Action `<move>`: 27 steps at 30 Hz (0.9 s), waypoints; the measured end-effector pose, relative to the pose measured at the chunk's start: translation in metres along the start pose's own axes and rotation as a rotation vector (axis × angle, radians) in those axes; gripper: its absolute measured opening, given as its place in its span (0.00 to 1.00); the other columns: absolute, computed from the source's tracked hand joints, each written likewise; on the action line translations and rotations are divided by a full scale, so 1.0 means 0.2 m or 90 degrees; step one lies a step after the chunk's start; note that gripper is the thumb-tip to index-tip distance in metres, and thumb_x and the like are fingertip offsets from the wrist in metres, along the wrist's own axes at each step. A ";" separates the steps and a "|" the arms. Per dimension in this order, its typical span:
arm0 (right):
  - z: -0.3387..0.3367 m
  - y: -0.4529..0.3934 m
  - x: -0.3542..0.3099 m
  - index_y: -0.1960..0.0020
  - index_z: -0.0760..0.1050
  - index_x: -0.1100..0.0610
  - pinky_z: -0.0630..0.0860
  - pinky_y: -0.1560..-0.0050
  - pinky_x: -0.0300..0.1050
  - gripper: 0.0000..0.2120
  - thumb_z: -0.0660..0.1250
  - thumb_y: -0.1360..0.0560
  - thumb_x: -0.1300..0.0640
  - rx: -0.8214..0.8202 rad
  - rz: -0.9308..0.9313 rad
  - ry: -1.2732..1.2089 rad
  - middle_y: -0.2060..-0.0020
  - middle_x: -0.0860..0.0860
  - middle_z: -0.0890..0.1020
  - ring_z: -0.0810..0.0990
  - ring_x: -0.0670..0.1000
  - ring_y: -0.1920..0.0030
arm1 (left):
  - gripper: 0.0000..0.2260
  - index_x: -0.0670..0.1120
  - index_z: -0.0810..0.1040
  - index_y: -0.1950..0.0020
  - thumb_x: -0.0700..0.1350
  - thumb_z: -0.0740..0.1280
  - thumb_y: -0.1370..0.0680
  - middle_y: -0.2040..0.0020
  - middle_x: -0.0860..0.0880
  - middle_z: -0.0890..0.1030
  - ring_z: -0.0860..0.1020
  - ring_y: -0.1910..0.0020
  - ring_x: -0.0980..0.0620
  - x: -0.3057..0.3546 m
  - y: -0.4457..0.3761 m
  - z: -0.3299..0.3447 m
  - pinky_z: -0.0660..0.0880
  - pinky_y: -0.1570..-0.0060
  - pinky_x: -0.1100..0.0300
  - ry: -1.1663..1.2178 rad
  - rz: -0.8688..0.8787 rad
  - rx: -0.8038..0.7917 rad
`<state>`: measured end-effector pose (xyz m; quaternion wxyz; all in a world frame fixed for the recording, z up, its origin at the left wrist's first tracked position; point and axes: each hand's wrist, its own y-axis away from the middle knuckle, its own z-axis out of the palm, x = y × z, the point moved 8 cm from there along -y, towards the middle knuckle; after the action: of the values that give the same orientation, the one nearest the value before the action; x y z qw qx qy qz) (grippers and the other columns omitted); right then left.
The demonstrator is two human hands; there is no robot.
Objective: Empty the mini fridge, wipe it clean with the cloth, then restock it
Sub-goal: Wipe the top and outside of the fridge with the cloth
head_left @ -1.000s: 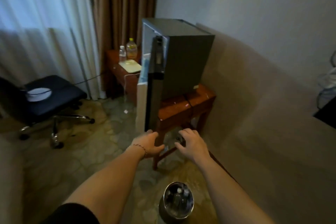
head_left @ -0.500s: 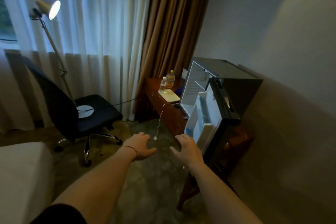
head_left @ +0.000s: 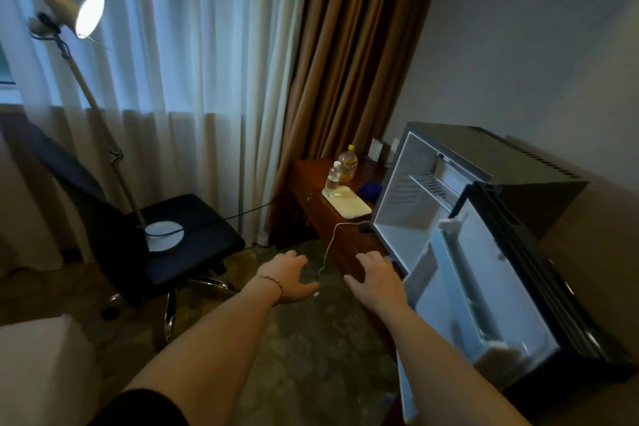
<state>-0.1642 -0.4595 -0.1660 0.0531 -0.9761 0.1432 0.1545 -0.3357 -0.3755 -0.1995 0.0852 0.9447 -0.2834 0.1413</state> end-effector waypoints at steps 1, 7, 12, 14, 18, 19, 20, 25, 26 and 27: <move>0.00 -0.11 0.02 0.26 0.67 0.51 0.72 0.35 0.48 0.28 0.67 0.22 0.43 0.002 0.003 -0.005 0.32 0.48 0.70 0.69 0.51 0.31 | 0.29 0.52 0.69 0.29 0.66 0.65 0.25 0.35 0.50 0.72 0.74 0.42 0.51 -0.02 -0.10 -0.01 0.78 0.47 0.53 0.005 -0.006 0.000; -0.03 -0.78 0.08 0.27 0.68 0.50 0.72 0.36 0.48 0.27 0.64 0.22 0.40 0.024 0.004 0.009 0.30 0.49 0.70 0.70 0.52 0.31 | 0.28 0.53 0.70 0.30 0.65 0.66 0.26 0.36 0.51 0.72 0.74 0.42 0.52 -0.11 -0.73 -0.16 0.78 0.44 0.53 0.032 -0.032 -0.001; 0.01 -1.27 0.18 0.29 0.69 0.50 0.72 0.40 0.47 0.26 0.61 0.21 0.38 0.015 0.029 0.026 0.32 0.49 0.71 0.70 0.52 0.33 | 0.29 0.54 0.70 0.30 0.67 0.66 0.27 0.36 0.51 0.72 0.73 0.42 0.52 -0.15 -1.23 -0.19 0.77 0.44 0.52 0.018 -0.004 -0.027; 0.06 -1.46 0.21 0.27 0.68 0.51 0.73 0.39 0.48 0.27 0.61 0.21 0.38 0.003 0.037 0.026 0.32 0.49 0.70 0.69 0.52 0.32 | 0.29 0.54 0.70 0.31 0.67 0.65 0.27 0.37 0.51 0.72 0.72 0.41 0.52 -0.20 -1.45 -0.22 0.77 0.44 0.53 0.022 -0.002 -0.023; 0.11 -1.85 0.32 0.27 0.67 0.51 0.73 0.37 0.51 0.27 0.61 0.21 0.38 -0.010 0.066 0.052 0.30 0.50 0.69 0.68 0.53 0.32 | 0.29 0.53 0.71 0.31 0.68 0.65 0.26 0.37 0.51 0.72 0.71 0.40 0.51 -0.24 -1.93 -0.30 0.76 0.44 0.54 0.010 0.044 -0.019; 0.12 -1.98 0.35 0.27 0.67 0.51 0.73 0.37 0.51 0.27 0.62 0.21 0.38 -0.004 0.077 0.058 0.31 0.50 0.69 0.68 0.54 0.33 | 0.29 0.53 0.71 0.31 0.68 0.64 0.26 0.38 0.51 0.72 0.71 0.40 0.51 -0.26 -2.08 -0.31 0.76 0.45 0.54 0.010 0.056 -0.019; 0.12 -2.09 0.38 0.28 0.68 0.52 0.72 0.38 0.51 0.27 0.62 0.21 0.39 0.003 0.087 0.061 0.32 0.50 0.70 0.69 0.54 0.33 | 0.29 0.54 0.70 0.31 0.68 0.64 0.26 0.38 0.51 0.72 0.71 0.39 0.51 -0.28 -2.22 -0.33 0.76 0.45 0.54 0.013 0.066 -0.020; 0.11 -2.56 0.50 0.26 0.67 0.53 0.71 0.37 0.53 0.29 0.60 0.21 0.38 0.021 0.165 0.052 0.30 0.51 0.68 0.68 0.56 0.31 | 0.30 0.53 0.70 0.29 0.68 0.64 0.27 0.34 0.51 0.71 0.69 0.35 0.50 -0.33 -2.84 -0.41 0.75 0.40 0.52 -0.012 0.113 -0.052; 0.10 -2.63 0.53 0.27 0.67 0.53 0.71 0.36 0.54 0.28 0.60 0.21 0.38 0.031 0.181 0.047 0.29 0.51 0.68 0.67 0.56 0.31 | 0.31 0.53 0.69 0.29 0.68 0.64 0.27 0.34 0.51 0.71 0.69 0.34 0.49 -0.33 -2.96 -0.44 0.74 0.39 0.51 -0.019 0.118 -0.045; 0.10 -2.71 0.57 0.27 0.67 0.53 0.71 0.36 0.55 0.28 0.60 0.21 0.38 0.039 0.200 0.040 0.29 0.51 0.67 0.67 0.57 0.31 | 0.31 0.52 0.70 0.29 0.68 0.64 0.27 0.34 0.50 0.71 0.68 0.34 0.49 -0.32 -3.07 -0.47 0.74 0.39 0.51 -0.022 0.123 -0.040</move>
<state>0.0945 0.0295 -0.1880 0.0535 -0.9441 0.3000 0.1255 -0.0633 0.1863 -0.1809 0.0959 0.9120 -0.3791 0.1239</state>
